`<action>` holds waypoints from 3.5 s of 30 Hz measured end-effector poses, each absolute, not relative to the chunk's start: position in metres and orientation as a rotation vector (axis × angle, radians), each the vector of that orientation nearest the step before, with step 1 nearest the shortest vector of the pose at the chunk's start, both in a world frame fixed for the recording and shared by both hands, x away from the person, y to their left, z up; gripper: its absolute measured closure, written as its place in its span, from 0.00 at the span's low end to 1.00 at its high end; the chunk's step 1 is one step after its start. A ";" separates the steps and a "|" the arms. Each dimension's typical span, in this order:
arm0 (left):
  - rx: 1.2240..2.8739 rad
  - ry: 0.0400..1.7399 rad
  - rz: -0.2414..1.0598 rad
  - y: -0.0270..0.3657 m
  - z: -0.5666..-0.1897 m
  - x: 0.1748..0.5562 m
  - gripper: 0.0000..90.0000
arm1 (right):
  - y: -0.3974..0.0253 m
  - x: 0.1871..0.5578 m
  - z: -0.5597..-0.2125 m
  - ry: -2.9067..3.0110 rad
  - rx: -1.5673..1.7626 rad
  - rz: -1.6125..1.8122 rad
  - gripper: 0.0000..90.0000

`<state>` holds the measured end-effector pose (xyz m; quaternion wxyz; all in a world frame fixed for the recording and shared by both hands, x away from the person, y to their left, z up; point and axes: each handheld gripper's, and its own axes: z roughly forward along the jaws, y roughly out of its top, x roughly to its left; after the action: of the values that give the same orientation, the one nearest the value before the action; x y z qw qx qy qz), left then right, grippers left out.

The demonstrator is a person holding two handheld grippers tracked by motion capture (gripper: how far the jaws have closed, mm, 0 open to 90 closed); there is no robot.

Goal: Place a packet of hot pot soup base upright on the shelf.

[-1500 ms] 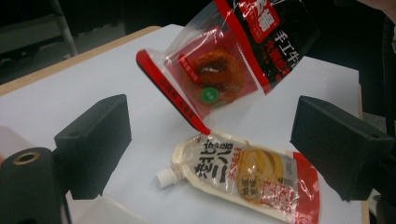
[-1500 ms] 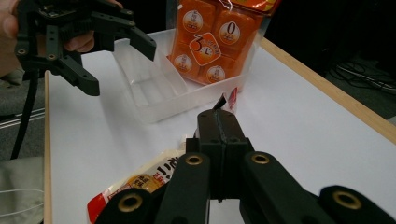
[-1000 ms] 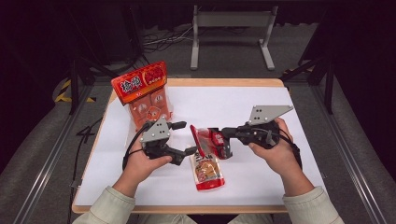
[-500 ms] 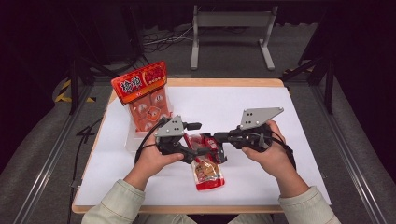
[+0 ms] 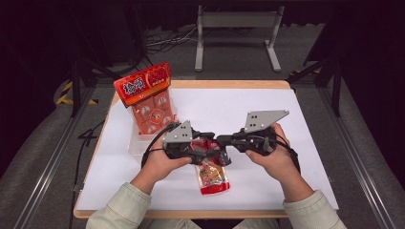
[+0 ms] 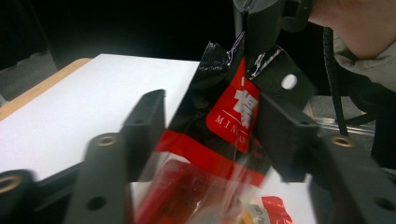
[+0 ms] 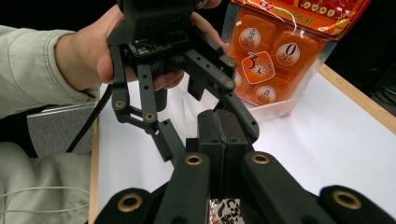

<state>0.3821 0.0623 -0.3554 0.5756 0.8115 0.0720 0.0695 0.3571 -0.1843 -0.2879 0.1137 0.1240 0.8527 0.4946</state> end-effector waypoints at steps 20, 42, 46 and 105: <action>1.932 0.165 0.073 0.058 -0.358 0.386 0.92 | -0.188 0.359 -0.292 2.480 0.402 1.476 1.00; 1.858 0.259 0.059 0.077 -0.347 0.392 0.99 | -0.209 0.362 -0.292 2.298 0.527 1.623 0.68; 1.820 0.281 0.066 0.087 -0.344 0.394 0.99 | -0.217 0.362 -0.294 2.273 0.560 1.634 0.66; 1.616 0.500 0.378 0.205 -0.330 0.414 0.99 | -0.266 0.384 -0.339 2.198 0.828 1.514 0.61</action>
<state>0.4135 0.2047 -0.3295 0.6473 0.7108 0.2197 0.1660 0.3838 -0.2663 -0.3387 0.1729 0.2918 0.7747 0.5336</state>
